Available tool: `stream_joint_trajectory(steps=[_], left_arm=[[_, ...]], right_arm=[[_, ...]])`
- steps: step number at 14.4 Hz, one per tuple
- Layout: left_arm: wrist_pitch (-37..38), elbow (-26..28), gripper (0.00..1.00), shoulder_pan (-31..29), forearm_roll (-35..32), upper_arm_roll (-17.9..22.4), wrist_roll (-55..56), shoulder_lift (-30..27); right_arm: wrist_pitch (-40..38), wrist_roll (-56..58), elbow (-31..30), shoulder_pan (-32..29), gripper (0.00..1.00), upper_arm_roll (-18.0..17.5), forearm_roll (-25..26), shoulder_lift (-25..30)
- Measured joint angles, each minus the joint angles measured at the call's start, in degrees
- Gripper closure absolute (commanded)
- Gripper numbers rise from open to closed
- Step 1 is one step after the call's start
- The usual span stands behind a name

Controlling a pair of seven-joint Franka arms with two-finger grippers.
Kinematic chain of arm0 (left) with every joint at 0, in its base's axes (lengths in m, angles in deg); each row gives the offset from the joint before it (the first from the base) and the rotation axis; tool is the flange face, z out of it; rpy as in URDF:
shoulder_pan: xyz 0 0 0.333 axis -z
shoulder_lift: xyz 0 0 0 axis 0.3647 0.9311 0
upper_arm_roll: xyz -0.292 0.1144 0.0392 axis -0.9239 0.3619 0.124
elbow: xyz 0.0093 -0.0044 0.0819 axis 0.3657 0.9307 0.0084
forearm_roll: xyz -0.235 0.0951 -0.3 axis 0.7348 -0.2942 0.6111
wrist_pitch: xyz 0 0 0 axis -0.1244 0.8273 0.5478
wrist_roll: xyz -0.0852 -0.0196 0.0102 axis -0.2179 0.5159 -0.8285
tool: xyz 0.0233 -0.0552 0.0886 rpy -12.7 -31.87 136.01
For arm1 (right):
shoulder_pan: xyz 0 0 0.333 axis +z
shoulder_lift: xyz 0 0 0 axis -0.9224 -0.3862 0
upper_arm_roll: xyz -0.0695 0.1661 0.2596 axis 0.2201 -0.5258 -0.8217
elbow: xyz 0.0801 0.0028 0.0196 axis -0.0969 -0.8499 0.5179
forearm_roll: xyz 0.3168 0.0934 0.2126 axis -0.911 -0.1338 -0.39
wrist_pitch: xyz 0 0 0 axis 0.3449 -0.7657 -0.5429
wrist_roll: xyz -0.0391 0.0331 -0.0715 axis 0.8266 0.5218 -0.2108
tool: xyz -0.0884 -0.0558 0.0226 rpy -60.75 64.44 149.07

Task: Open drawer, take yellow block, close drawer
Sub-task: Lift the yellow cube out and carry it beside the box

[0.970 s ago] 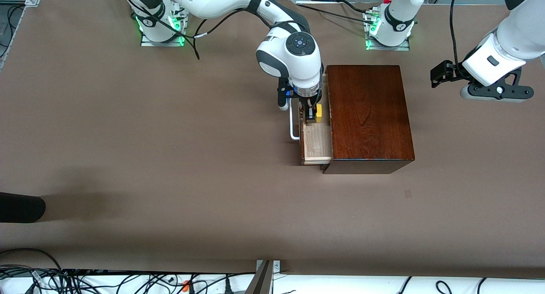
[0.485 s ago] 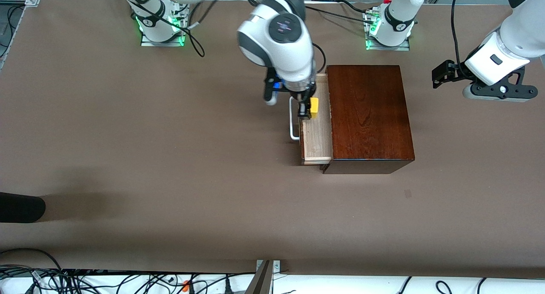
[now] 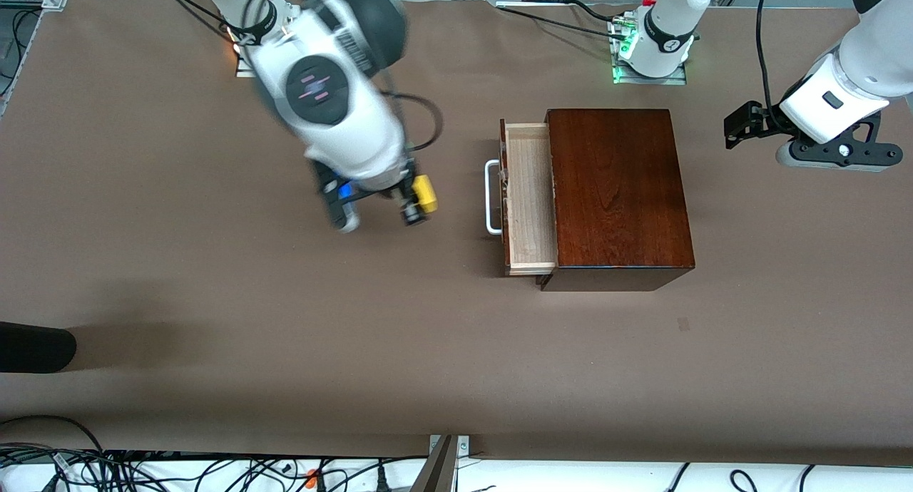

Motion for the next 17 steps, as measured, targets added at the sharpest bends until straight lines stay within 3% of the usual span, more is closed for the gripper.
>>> stream_joint_trajectory(steps=[4,9,13,17], left_arm=[[0.0,0.0,0.0,0.0,0.0,0.0,0.0,0.0],[0.0,-0.1,0.0,0.0,0.0,0.0,0.0,0.0],[0.1,-0.2,0.0,0.1,0.0,-0.7,0.0,0.0],[0.6,-0.2,0.0,0.2,1.0,-1.7,-0.1,0.0]], right_arm=[[0.3,30.1,-15.4,-10.2,1.0,1.6,-0.3,10.4],[9.6,62.8,-39.6,-13.3,1.0,13.0,-2.4,22.9],[24.3,83.9,-55.8,-13.6,1.0,22.2,-4.7,24.9],[41.6,93.3,-67.6,-13.7,1.0,24.9,-4.7,21.8]])
